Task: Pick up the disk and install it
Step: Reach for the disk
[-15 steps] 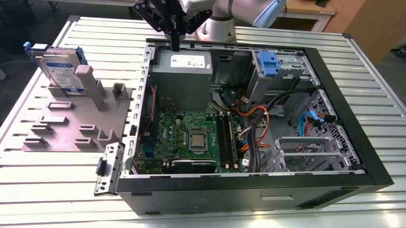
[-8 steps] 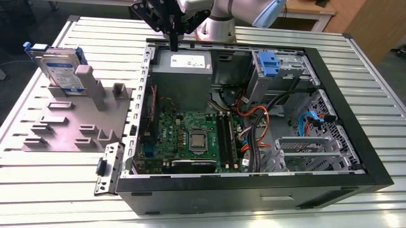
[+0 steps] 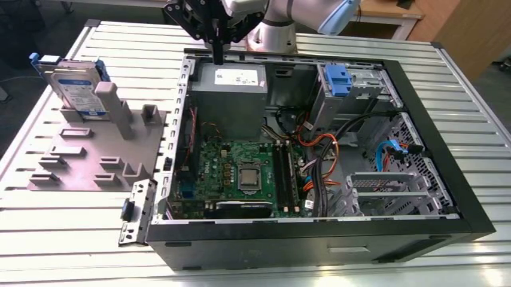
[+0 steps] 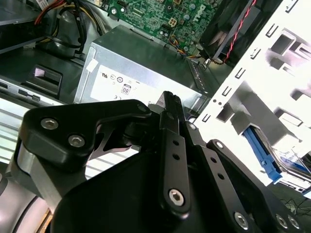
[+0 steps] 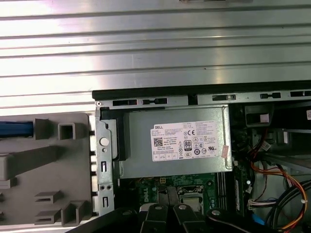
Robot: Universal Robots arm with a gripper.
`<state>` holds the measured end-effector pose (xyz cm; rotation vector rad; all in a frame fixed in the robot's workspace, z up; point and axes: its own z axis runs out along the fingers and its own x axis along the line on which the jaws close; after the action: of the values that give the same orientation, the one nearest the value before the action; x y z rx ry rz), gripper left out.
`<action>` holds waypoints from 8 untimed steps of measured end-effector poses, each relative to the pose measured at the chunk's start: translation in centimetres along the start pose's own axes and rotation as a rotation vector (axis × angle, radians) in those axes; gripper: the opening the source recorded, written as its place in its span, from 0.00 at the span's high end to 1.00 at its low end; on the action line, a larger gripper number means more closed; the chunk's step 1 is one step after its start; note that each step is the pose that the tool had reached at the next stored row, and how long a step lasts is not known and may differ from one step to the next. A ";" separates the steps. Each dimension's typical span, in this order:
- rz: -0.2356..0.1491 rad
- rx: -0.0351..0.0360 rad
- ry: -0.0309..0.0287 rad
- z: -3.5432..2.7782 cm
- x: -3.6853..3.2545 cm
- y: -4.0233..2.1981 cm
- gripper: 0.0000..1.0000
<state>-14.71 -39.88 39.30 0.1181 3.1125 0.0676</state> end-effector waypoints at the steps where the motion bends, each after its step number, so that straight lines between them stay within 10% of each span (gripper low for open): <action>1: 0.000 -0.0001 -0.0001 0.01 0.04 0.00 0.89; 8: 0.000 -0.0001 0.0000 0.01 0.30 -0.02 0.89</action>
<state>-15.01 -39.88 39.28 0.1179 3.1125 0.0677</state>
